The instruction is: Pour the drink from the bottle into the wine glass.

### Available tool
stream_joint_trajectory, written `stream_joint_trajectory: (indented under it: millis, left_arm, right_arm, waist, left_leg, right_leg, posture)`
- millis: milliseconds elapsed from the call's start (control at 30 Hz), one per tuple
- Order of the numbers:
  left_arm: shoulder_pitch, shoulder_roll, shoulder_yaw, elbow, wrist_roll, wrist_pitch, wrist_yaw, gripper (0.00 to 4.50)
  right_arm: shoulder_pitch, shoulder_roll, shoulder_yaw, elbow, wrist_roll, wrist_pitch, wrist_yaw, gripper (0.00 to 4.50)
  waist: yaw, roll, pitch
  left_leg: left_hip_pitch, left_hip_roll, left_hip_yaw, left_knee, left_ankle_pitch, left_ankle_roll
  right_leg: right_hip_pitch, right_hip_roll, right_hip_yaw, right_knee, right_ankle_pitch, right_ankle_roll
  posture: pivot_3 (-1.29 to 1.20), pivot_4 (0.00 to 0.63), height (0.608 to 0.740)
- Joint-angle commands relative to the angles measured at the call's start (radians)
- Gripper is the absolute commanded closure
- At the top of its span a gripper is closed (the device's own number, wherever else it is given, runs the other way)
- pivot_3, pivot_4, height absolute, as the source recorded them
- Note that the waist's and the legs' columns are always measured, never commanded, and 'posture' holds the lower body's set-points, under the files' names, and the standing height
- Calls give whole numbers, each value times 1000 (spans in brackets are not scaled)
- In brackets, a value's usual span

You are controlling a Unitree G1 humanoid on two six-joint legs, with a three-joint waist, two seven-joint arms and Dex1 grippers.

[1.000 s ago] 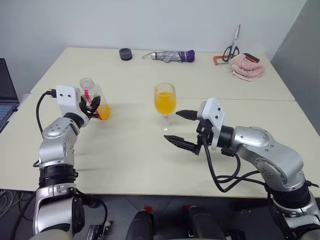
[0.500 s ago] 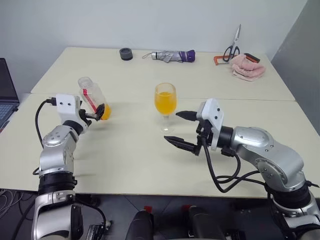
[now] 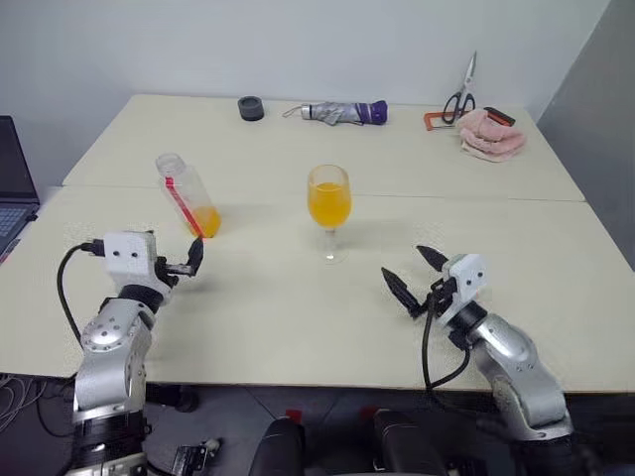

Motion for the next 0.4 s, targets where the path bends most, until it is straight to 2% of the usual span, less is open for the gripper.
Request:
stream_joint_trajectory:
  millis: [33, 400]
  left_arm:
    - [32, -32, 1, -79, -2, -18, 24, 32]
    - [76, -85, -19, -114, 1, -46, 29, 32]
  right_arm:
    - [-9, 9, -53, 33, -25, -107, -21, 0]
    - [-59, 33, -127, 123, -3, -138, -44, 0]
  waist:
    - [0, 0, 0]
    - [0, 0, 0]
  left_leg:
    - [0, 0, 0, 0, 0, 0]
    - [0, 0, 0, 0, 0, 0]
  right_leg:
    - [0, 0, 0, 0, 0, 0]
    - [0, 0, 1, 0, 0, 0]
  posture:
    - [0, 150, 740]
    - [0, 150, 740]
